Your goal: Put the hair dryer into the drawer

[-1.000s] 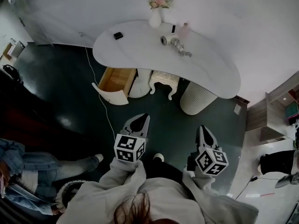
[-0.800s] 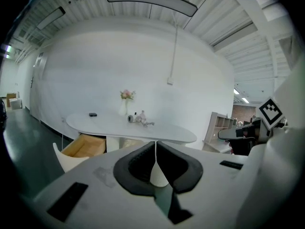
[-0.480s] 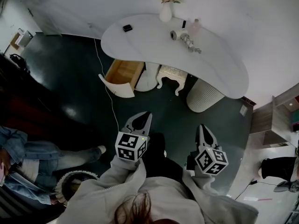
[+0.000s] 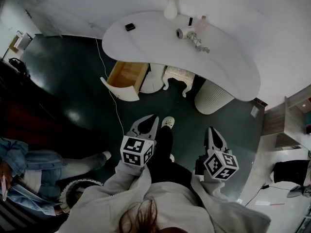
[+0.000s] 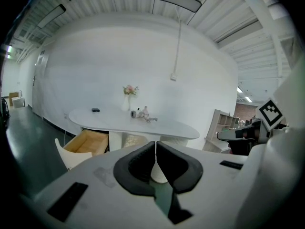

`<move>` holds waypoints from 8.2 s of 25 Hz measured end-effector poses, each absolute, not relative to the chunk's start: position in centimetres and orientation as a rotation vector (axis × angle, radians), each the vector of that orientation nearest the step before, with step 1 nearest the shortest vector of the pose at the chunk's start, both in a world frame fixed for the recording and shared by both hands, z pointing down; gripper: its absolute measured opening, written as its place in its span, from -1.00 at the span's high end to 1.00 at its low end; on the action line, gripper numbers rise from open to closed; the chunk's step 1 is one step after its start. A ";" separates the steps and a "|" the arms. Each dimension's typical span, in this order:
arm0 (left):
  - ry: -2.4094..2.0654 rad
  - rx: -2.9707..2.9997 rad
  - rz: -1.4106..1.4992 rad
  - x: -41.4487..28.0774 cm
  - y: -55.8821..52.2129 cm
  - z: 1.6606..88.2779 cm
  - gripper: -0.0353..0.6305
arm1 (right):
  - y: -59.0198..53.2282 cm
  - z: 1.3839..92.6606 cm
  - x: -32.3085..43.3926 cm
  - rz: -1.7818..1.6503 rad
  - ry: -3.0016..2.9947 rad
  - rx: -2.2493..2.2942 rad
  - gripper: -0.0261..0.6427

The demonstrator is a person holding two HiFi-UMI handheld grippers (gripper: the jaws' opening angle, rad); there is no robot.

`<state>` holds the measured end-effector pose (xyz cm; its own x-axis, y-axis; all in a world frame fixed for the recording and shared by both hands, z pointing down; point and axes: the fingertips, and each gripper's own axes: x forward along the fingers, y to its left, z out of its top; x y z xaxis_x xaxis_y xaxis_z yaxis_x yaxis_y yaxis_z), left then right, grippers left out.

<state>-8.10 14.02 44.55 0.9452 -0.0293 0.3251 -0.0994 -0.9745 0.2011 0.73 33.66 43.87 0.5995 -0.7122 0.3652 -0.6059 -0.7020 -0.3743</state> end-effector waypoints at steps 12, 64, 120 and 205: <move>0.028 2.874 0.484 0.9 12.5 44.6 0.83 | 31.1 44.1 7.0 -0.765 1.042 -2.634 0.77; -0.004 2.751 0.538 33.3 2.3 46.0 0.83 | 20.0 43.5 41.9 -0.888 1.076 -2.730 0.77; -0.566 2.532 0.839 45.3 0.6 56.0 0.17 | 16.1 51.5 49.5 -1.149 1.576 -2.414 0.77; -0.861 2.239 0.947 -3.3 -17.1 60.7 0.19 | -13.7 51.9 19.7 -1.141 2.289 -2.200 0.77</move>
